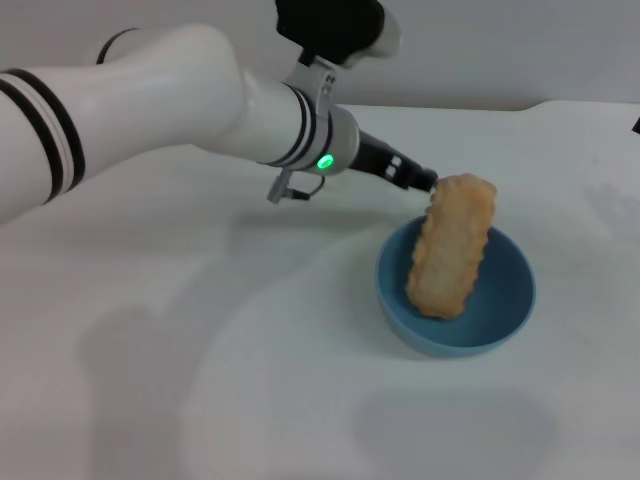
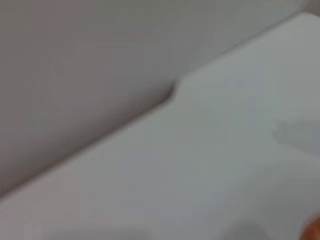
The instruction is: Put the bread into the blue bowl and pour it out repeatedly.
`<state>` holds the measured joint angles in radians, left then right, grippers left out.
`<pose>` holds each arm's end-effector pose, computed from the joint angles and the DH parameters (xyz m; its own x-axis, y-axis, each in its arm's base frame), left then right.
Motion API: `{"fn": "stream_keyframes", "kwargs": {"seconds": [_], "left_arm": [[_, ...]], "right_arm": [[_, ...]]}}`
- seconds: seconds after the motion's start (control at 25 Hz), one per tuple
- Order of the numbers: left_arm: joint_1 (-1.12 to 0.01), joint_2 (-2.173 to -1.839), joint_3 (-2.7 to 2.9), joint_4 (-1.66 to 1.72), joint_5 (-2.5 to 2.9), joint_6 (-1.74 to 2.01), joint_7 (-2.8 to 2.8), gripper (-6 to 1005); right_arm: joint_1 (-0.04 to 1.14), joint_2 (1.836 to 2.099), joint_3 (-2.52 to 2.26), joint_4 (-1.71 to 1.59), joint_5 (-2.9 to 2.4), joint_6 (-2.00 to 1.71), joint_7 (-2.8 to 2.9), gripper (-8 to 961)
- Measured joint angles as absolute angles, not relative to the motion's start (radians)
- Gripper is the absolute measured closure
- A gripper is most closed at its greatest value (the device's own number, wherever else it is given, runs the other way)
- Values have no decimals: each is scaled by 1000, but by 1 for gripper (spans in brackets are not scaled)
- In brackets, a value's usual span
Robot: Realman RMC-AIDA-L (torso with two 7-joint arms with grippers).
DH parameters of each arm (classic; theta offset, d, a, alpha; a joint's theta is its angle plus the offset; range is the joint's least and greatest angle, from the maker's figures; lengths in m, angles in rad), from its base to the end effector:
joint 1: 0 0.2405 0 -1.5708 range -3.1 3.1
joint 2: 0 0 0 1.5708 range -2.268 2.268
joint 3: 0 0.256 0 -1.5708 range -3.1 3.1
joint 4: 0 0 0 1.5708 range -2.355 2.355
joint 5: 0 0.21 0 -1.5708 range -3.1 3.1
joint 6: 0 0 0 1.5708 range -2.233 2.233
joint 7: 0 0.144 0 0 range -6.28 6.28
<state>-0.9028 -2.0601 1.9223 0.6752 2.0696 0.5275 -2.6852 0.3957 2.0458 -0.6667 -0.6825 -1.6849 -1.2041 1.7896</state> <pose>-0.1420 0.4204 -0.1208 0.7967 0.5766 0.1810 0.5842 -0.6580 -0.4752 0.3236 0.3515 0.0597 0.3138 -0.4923 -0.8119 -0.9221 -0.3618 -0.1370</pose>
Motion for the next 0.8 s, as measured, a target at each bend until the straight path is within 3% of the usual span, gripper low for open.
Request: {"fn": "stream_keyframes", "kwargs": {"seconds": [0.36,0.52,0.68,0.8], "left_arm": [[-839,-2063,1882,675,2120,252,-2679,237],[-706,-2070,1950,727,2113,-51,-2686,236],[-651,-2073,2033,729,2109,-233,-2709,236],[-627,-2073,2126,707,2109,-363,-2759,236]], "right_arm": [[396,2066,-662,-626,-1642,-1120,1501,512],[394,2069,-657,-467,-1389,-1040,1117,509],[396,2071,-638,-355,-1176,-1023,835,505],[406,2072,-634,-275,-1015,-1024,654,389]]}}
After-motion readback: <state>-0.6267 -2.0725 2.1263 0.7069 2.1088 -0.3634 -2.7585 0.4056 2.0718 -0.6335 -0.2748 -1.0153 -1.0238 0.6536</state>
